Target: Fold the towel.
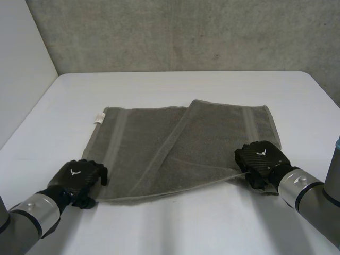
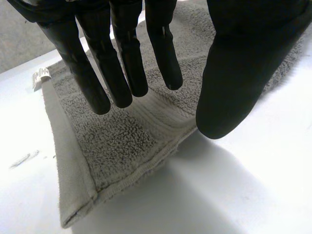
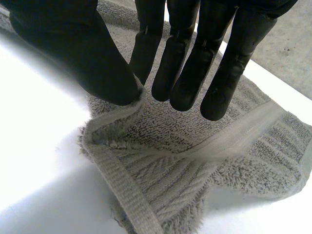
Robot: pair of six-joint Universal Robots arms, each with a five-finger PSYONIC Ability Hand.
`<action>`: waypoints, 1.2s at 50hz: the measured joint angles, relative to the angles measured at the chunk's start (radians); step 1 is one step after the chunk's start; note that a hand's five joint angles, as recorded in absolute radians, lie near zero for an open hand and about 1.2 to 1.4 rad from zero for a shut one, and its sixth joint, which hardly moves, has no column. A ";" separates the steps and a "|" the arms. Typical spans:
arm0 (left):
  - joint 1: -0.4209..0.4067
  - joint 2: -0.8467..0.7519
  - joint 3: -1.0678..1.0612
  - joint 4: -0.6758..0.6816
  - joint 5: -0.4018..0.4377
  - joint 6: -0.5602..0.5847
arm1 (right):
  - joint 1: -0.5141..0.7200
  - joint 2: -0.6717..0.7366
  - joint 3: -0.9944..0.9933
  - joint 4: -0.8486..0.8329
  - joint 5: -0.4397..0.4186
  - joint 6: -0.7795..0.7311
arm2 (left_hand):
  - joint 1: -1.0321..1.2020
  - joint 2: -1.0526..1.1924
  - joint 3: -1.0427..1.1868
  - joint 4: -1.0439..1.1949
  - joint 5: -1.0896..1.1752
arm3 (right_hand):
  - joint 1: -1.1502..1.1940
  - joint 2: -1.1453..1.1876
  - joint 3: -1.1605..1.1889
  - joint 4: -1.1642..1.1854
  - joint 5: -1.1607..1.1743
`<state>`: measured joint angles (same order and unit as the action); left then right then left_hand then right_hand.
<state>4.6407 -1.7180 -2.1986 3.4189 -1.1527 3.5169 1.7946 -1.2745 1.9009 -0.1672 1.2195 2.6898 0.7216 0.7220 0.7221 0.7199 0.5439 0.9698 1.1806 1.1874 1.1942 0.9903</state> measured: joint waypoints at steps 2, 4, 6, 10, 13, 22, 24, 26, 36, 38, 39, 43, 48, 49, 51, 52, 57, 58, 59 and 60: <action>0.000 -0.013 0.002 0.010 0.000 0.000 | 0.002 0.002 0.000 0.000 0.001 0.000 | 0.035 0.034 0.034 0.035 0.035 | 0.000 0.000 0.000 0.000 0.000; 0.000 -0.019 0.002 0.015 0.000 0.000 | 0.003 0.002 0.000 0.000 0.001 0.000 | 0.061 0.059 0.059 0.059 0.058 | 0.000 0.000 0.000 0.000 0.000; 0.000 -0.028 0.004 0.023 0.001 0.000 | 0.004 0.004 0.000 0.000 0.001 0.000 | 0.080 0.077 0.077 0.080 0.078 | 0.000 0.000 0.000 0.000 0.000; 0.000 -0.045 0.006 0.039 0.000 0.001 | 0.005 0.007 0.000 0.000 0.002 0.000 | 0.105 0.104 0.104 0.107 0.106 | 0.000 0.000 0.000 0.000 0.000; 0.000 -0.050 0.007 0.044 0.000 0.001 | 0.005 0.007 0.000 0.000 0.002 -0.001 | 0.115 0.113 0.113 0.116 0.115 | 0.000 0.000 0.000 0.000 0.000; -0.001 -0.058 0.009 0.048 -0.002 0.001 | 0.003 0.009 -0.001 -0.001 0.002 -0.001 | 0.148 0.149 0.148 0.151 0.150 | 0.000 0.000 0.000 0.000 0.000; -0.001 -0.057 0.008 0.044 -0.003 0.001 | 0.002 0.009 -0.002 -0.001 0.002 -0.001 | 0.148 0.148 0.148 0.150 0.150 | 0.000 0.000 0.000 0.000 0.000; -0.003 -0.051 0.006 0.037 -0.003 0.001 | 0.000 0.010 -0.002 -0.002 0.004 -0.001 | 0.097 0.102 0.102 0.105 0.108 | 0.000 0.000 0.000 0.000 0.000; -0.020 -0.012 -0.014 -0.005 -0.004 0.000 | -0.001 0.017 -0.008 -0.002 0.027 0.000 | -0.050 -0.053 -0.053 -0.052 -0.050 | 0.000 0.000 0.000 0.000 0.000; -0.023 -0.008 -0.017 -0.009 -0.004 0.000 | -0.002 0.021 -0.010 -0.002 0.032 0.000 | -0.051 -0.054 -0.054 -0.053 -0.052 | 0.000 0.000 0.000 0.000 0.000; -0.023 -0.008 -0.017 -0.010 -0.005 0.000 | -0.002 0.023 -0.011 -0.002 0.034 0.000 | -0.051 -0.054 -0.054 -0.053 -0.052 | 0.000 0.000 0.000 0.000 0.000; -0.024 -0.010 -0.018 -0.007 -0.005 0.000 | -0.002 0.029 -0.014 -0.002 0.043 0.001 | -0.051 -0.054 -0.054 -0.053 -0.052 | 0.000 0.000 0.000 0.000 0.000; -0.024 -0.019 -0.014 0.004 -0.003 0.000 | -0.002 0.034 -0.017 -0.002 0.050 0.001 | -0.045 -0.045 -0.046 -0.045 -0.044 | 0.000 0.000 0.000 0.000 0.000; -0.024 -0.021 -0.012 0.008 -0.003 0.000 | -0.003 0.035 -0.017 -0.001 0.051 0.001 | -0.006 -0.005 -0.005 -0.003 -0.005 | 0.000 0.000 0.000 0.000 0.000; -0.024 -0.027 -0.009 0.016 -0.004 0.000 | -0.002 0.036 -0.017 -0.002 0.051 0.002 | 0.031 0.025 0.025 0.028 0.028 | 0.000 0.000 0.000 0.000 0.000; -0.024 -0.031 -0.008 0.023 -0.004 0.000 | -0.002 0.036 -0.017 -0.002 0.051 0.002 | 0.042 0.041 0.041 0.043 0.043 | 0.000 0.000 0.000 0.000 0.000; -0.024 -0.052 -0.002 0.054 -0.008 0.001 | -0.002 0.037 -0.017 -0.001 0.051 0.002 | 0.111 0.110 0.109 0.111 0.110 | 0.000 0.000 0.000 0.000 0.000; -0.024 -0.055 -0.002 0.059 -0.008 0.001 | -0.002 0.037 -0.017 -0.001 0.051 0.002 | 0.111 0.110 0.109 0.111 0.110 | 0.000 0.000 0.000 0.000 0.000; -0.024 -0.059 -0.001 0.066 -0.009 0.001 | -0.002 0.037 -0.017 -0.001 0.051 0.002 | 0.124 0.124 0.123 0.124 0.123 | 0.000 0.000 0.000 0.000 0.000; -0.024 -0.064 0.000 0.072 -0.009 0.001 | -0.002 0.037 -0.017 -0.001 0.051 0.002 | 0.129 0.128 0.127 0.129 0.128 | 0.000 0.000 0.000 0.000 0.000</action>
<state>4.6163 -1.7815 -2.1985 3.4904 -1.1621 3.5183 1.7929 -1.2377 1.8836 -0.1679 1.2704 2.6922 0.8507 0.8503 0.8491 0.8488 0.6718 0.9698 1.1806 1.1874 1.1942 0.9906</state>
